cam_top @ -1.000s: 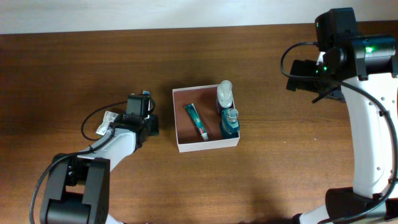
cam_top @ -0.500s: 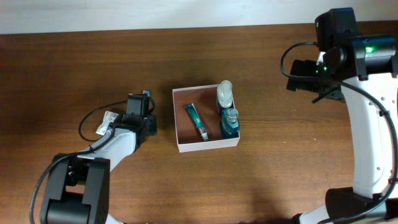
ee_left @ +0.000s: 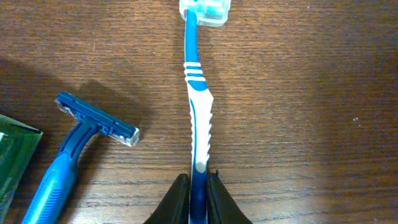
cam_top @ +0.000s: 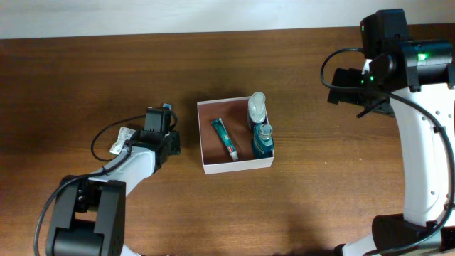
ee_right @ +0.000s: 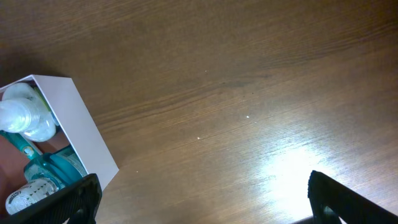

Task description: Pack container

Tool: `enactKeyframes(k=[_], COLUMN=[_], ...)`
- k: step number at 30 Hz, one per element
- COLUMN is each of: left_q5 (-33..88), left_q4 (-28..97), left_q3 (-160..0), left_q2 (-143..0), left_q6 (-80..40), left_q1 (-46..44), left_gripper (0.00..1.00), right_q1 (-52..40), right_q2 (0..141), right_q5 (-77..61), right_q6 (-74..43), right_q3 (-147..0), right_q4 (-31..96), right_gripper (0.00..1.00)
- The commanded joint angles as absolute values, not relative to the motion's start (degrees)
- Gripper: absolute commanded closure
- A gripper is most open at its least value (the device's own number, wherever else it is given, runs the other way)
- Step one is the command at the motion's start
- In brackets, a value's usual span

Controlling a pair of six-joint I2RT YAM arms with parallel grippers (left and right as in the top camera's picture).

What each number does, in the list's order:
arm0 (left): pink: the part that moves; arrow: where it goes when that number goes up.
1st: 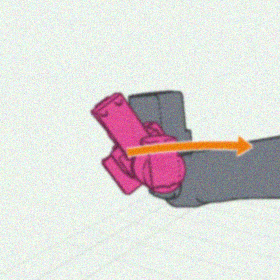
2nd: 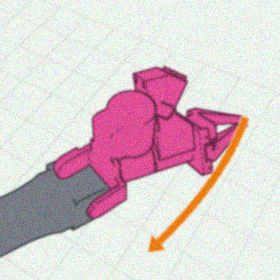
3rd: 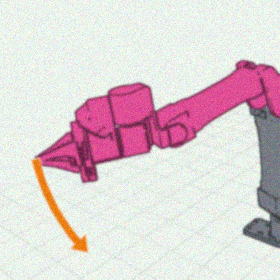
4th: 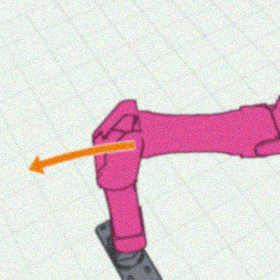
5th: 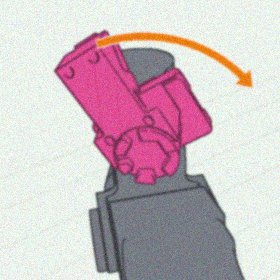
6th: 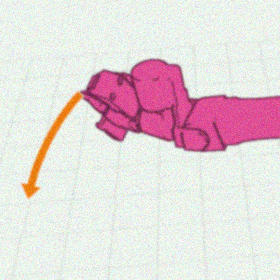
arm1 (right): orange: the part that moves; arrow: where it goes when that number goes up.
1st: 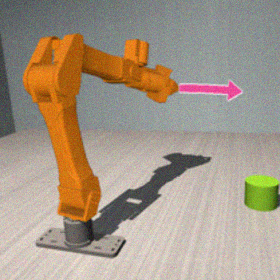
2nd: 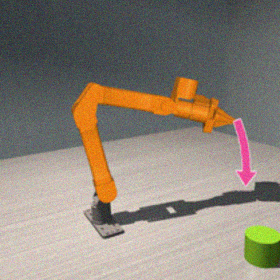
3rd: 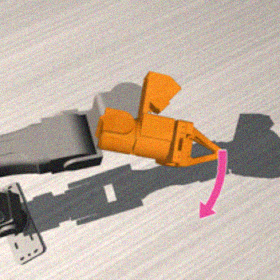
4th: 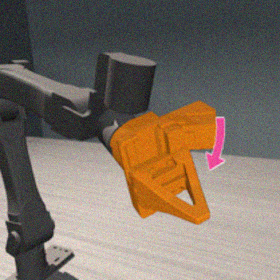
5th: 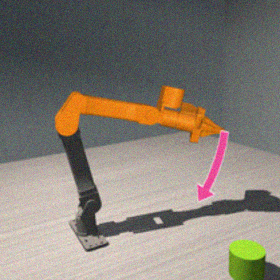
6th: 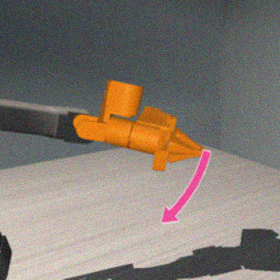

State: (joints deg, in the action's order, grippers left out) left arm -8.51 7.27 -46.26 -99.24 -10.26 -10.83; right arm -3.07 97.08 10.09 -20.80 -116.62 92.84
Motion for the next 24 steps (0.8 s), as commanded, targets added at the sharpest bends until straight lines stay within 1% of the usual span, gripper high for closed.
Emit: enactKeyframes(k=[1, 3, 6, 10, 11, 16, 24], left_q5=[-7.7, -7.7, -7.7, -7.7, -7.7, -7.7, -7.7], left_q4=[7.6, 7.7, 7.7, 7.1, 6.9, 8.8, 12.5], left_q3=[-45.7, -45.7, -45.7, -45.8, -45.9, -47.6, -48.0], left_q2=[-99.8, -99.8, -99.8, -99.7, -99.6, -96.4, -86.0], left_q6=[-10.2, -10.2, -10.2, -10.2, -10.2, -10.2, -10.2], left_q1=[-10.5, -10.5, -10.5, -10.5, -10.5, -10.5, -10.9], left_gripper=[0.88, 0.89, 0.95, 0.96, 0.99, 0.99, 0.99], right_q1=[-2.9, -2.9, -2.9, -2.9, -2.9, -2.9, -2.9], right_q2=[97.0, 97.0, 97.0, 97.0, 97.0, 97.0, 97.0], right_q5=[11.0, 11.0, 11.0, 11.0, 11.0, 11.0, 11.0], right_q6=[-20.8, -20.8, -20.8, -20.8, -20.8, -20.8, -20.8], right_q3=[-117.0, -117.0, -117.0, -117.0, -117.0, -117.0, -117.0], right_q4=[92.8, 92.8, 92.8, 92.8, 92.8, 92.8, 92.8], right_gripper=[0.02, 0.02, 0.02, 0.02, 0.02, 0.02, 0.01])
